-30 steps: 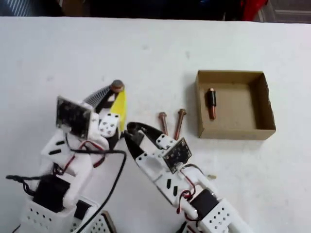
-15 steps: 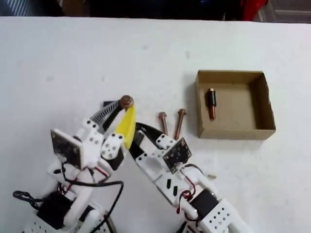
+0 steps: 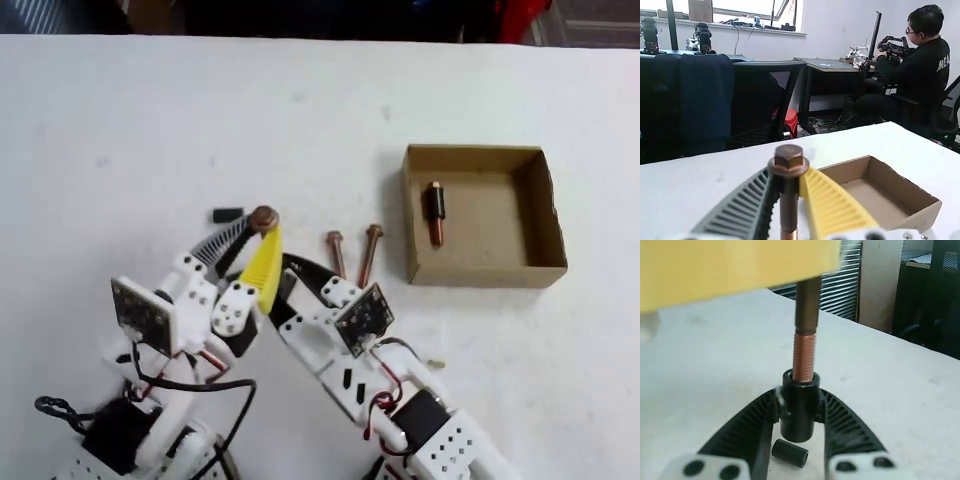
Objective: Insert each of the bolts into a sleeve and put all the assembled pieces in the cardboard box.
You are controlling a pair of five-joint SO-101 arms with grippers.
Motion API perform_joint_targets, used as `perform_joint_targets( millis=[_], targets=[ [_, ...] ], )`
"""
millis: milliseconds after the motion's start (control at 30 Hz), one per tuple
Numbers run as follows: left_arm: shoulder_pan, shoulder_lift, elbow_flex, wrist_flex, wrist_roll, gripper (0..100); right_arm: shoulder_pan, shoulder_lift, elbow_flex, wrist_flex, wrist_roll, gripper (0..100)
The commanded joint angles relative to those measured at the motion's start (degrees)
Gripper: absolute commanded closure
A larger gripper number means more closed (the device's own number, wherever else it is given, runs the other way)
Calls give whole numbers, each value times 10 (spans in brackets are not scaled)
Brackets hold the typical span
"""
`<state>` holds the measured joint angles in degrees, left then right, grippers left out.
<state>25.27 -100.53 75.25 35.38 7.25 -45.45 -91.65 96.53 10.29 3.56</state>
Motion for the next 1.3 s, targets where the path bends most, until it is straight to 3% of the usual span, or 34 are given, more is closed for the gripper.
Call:
perform_joint_targets(
  millis=[0,333,767,833,1033,1267],
  targets=[
    [4,-9,-5,19,7,980,5,-7,6,0,1,982],
    [4,-10,24,76,7,980,5,-7,6,0,1,982],
    [2,-10,76,72,4,976,5,-7,6,0,1,982],
    [1,-10,77,72,4,922,5,-7,6,0,1,982],
    [1,-10,81,76,8,603,5,-7,6,2,1,982],
    [-56,-10,76,72,8,555,6,-7,6,3,1,982]
  ],
)
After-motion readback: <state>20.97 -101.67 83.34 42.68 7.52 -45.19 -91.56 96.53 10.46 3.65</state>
